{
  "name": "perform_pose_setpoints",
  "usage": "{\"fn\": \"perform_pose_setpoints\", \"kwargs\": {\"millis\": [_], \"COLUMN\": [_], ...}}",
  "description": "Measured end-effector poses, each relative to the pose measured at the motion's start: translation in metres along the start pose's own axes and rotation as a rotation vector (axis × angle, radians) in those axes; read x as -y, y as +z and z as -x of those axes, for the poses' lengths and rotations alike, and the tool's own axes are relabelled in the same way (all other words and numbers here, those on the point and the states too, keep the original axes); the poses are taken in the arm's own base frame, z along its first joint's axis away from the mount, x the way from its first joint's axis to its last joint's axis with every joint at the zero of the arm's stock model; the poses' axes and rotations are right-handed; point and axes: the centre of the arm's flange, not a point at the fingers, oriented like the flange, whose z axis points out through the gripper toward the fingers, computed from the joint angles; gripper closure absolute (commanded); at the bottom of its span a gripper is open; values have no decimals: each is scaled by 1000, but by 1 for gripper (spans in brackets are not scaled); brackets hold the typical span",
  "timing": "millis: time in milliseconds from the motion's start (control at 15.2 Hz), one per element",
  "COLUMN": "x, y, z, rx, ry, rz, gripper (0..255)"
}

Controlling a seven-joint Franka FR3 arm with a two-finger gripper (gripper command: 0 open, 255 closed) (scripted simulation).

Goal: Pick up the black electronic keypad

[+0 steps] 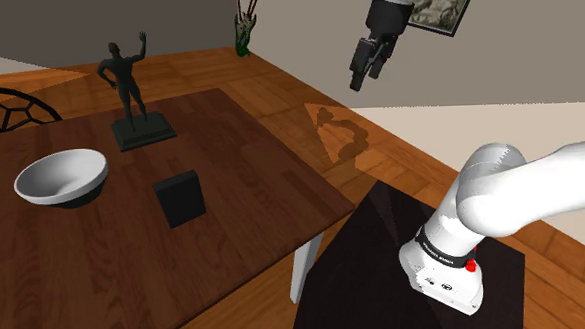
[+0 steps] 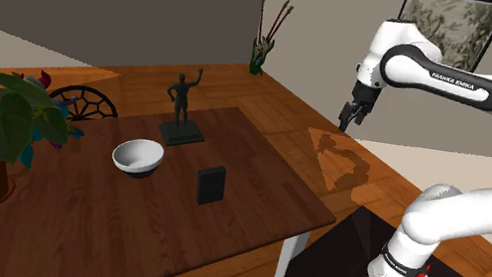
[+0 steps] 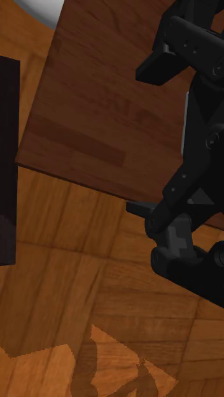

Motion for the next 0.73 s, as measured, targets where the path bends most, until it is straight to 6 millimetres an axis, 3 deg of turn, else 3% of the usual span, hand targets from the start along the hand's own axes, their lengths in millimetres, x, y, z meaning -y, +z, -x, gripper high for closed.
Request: {"fn": "perform_pose_setpoints", "kwargs": {"millis": [132,726], "x": [2,56], "y": [2,58], "z": [-5,-91], "rx": [1,22], "ry": [-12,-228], "rz": [-1,-12], "gripper": [0,0]}}
